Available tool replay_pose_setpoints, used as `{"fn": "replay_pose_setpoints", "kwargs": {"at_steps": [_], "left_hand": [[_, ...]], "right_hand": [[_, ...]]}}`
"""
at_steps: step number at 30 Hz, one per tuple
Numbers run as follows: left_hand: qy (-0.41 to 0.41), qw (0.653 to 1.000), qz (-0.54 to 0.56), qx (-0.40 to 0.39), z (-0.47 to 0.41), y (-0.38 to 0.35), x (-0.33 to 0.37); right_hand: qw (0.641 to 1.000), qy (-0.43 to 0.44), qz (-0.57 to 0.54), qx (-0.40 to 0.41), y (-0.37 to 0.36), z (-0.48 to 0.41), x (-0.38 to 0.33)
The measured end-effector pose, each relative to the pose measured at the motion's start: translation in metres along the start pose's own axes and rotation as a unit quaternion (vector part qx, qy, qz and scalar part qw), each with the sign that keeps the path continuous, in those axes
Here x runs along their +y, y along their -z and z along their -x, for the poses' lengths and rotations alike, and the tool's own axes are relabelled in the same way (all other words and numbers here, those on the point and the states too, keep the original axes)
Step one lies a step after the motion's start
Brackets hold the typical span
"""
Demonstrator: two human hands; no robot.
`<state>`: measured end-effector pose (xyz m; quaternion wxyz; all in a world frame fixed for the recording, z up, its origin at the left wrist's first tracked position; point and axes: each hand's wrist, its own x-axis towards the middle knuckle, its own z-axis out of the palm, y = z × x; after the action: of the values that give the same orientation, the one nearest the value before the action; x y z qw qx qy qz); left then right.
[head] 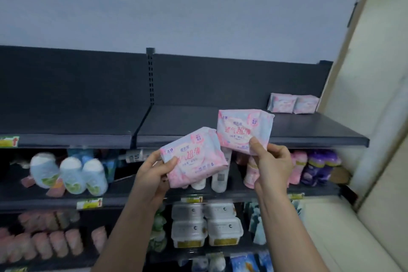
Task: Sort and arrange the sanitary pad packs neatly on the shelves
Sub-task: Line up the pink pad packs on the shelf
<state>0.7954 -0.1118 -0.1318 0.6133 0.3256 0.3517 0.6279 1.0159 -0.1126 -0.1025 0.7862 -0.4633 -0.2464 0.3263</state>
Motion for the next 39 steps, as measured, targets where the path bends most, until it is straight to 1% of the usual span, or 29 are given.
{"fn": "replay_pose_setpoints", "kwargs": {"at_steps": [6,12,16,19,22,28,35,39], "left_hand": [[0.016,0.999,-0.002,-0.028,-0.01,-0.085,-0.042],[0.019,0.998,-0.032,-0.044,-0.03,-0.148,-0.067],[0.019,0.997,-0.031,-0.066,-0.054,-0.188,-0.084],[0.018,0.997,-0.036,-0.072,-0.079,-0.217,-0.097],[0.015,0.996,-0.035,-0.075,-0.106,-0.244,-0.111],[0.014,0.997,-0.016,-0.07,-0.172,-0.297,-0.135],[-0.013,0.998,-0.045,-0.051,-0.236,-0.347,-0.144],[-0.027,0.996,-0.082,-0.027,-0.263,-0.367,-0.155]], "right_hand": [[0.999,0.035,0.017,0.021,0.065,-0.07,-0.027],[0.998,0.038,0.027,0.048,0.111,-0.134,-0.041],[0.997,0.038,0.028,0.062,0.131,-0.169,-0.051],[0.994,0.062,0.047,0.079,0.141,-0.199,-0.056],[0.994,0.055,0.051,0.083,0.151,-0.238,-0.055],[0.994,0.053,0.076,0.063,0.16,-0.323,-0.061],[0.993,0.023,0.109,0.047,0.152,-0.413,-0.055],[0.992,-0.004,0.12,0.04,0.15,-0.451,-0.043]]}}
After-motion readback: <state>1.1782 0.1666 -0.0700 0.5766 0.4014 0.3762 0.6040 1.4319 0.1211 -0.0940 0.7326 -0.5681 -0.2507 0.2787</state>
